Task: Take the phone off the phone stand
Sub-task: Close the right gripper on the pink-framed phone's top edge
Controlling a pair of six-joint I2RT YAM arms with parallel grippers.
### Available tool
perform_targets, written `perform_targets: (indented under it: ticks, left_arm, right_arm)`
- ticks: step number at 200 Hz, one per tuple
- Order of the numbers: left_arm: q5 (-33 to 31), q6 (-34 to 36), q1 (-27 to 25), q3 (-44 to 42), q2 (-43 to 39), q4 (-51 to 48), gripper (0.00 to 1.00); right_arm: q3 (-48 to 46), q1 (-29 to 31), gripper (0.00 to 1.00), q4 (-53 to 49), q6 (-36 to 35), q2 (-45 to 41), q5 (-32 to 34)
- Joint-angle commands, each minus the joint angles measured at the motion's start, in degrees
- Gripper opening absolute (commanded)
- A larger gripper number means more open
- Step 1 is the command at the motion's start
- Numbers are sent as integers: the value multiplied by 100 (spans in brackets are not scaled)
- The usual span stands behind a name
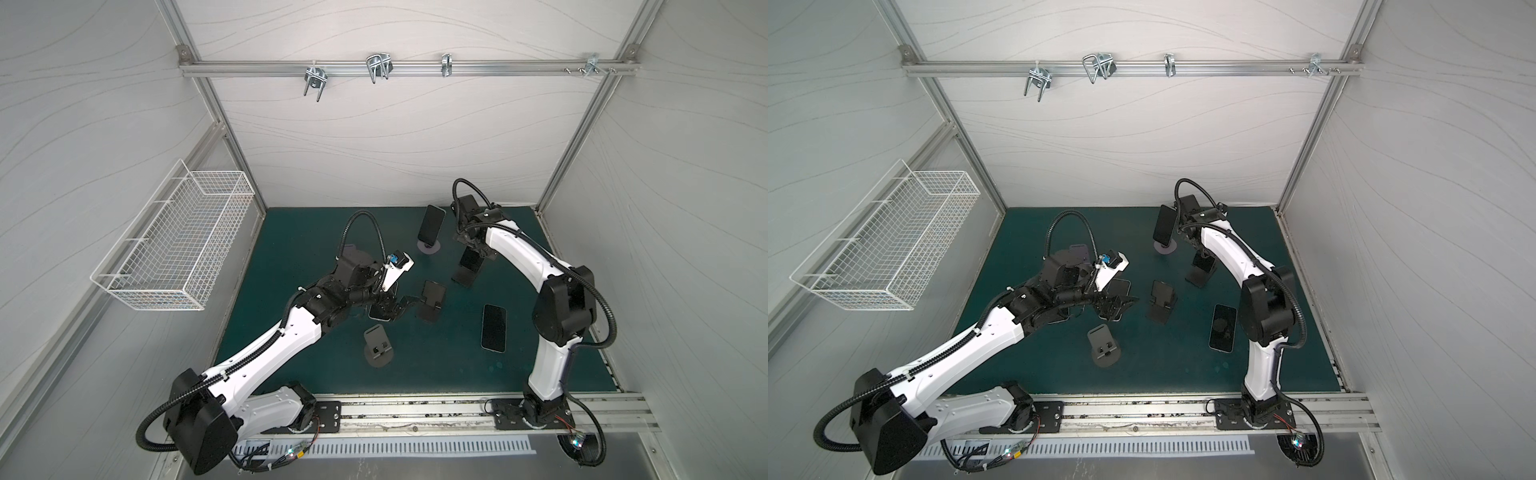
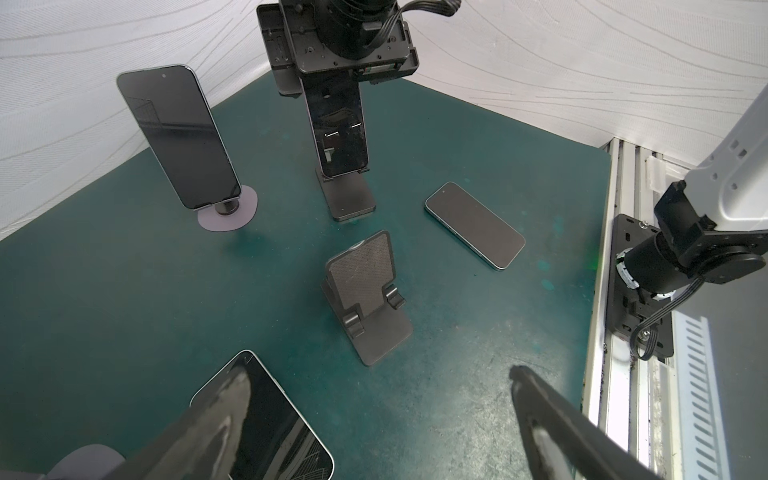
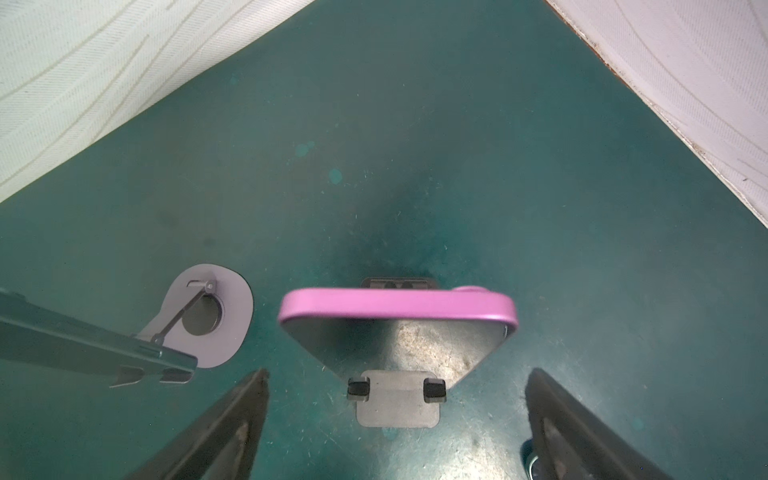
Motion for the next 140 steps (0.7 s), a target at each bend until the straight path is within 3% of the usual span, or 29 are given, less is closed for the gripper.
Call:
perform_targets:
  ticks: [1, 140]
  left_arm:
    - [-115, 117, -38, 145, 46, 148, 99]
    - [-177, 227, -101, 145, 34, 19, 99]
  right_arm:
    - [104, -80, 97, 13, 7, 64, 41]
    - [33, -207, 90, 244, -212, 125, -91]
